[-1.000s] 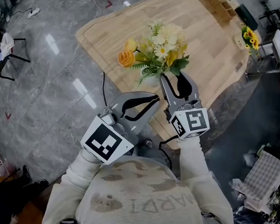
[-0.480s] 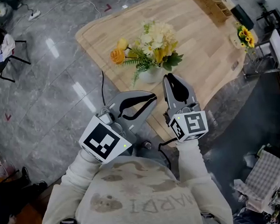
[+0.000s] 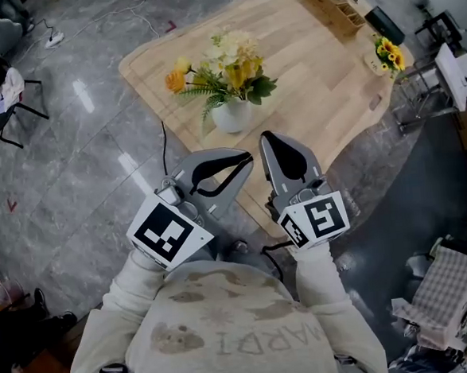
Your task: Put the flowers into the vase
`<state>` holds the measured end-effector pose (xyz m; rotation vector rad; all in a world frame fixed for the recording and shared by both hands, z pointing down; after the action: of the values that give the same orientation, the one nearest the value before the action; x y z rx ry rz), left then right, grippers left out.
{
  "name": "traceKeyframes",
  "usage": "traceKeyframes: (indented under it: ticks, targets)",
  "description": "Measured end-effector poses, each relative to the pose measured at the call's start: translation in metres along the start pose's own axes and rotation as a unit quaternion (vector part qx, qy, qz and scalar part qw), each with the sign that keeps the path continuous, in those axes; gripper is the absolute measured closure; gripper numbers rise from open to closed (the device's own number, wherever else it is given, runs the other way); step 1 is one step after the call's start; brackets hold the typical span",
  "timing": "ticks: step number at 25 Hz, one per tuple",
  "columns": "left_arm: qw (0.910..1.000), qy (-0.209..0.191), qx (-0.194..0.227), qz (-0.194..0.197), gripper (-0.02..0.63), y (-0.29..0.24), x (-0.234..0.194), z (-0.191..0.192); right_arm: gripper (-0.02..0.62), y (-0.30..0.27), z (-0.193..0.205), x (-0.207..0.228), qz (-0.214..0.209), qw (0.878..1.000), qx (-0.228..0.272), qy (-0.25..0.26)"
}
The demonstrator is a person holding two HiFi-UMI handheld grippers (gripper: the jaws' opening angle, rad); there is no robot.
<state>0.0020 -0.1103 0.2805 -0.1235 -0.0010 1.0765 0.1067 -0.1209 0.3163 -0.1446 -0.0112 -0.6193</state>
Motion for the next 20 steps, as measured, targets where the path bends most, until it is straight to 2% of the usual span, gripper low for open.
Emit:
traceKeyframes:
  ticks: [10,20]
  targets:
    - [0.9997,-0.010,0.021,-0.006,0.601,0.003,0.052,-0.019,0.569,0.072,-0.037,-0.034,-0.027,0.999,0.026,0.011]
    - [0.9992,-0.014,0.033,-0.020,0.601,0.011,0.101,-0.030,0.571,0.130,-0.045,-0.054,-0.036,0.998,0.036,0.022]
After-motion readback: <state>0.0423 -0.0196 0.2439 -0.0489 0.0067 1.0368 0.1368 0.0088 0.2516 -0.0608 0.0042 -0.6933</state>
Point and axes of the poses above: the fingertips, and each gripper's own axes: y backward along the fingers, x to its right, z out of its underside, the point moved 5 cm from there along y, backward along the fingers, and after that the axes turned 7 degrees about -z, right-handed, at the moved point
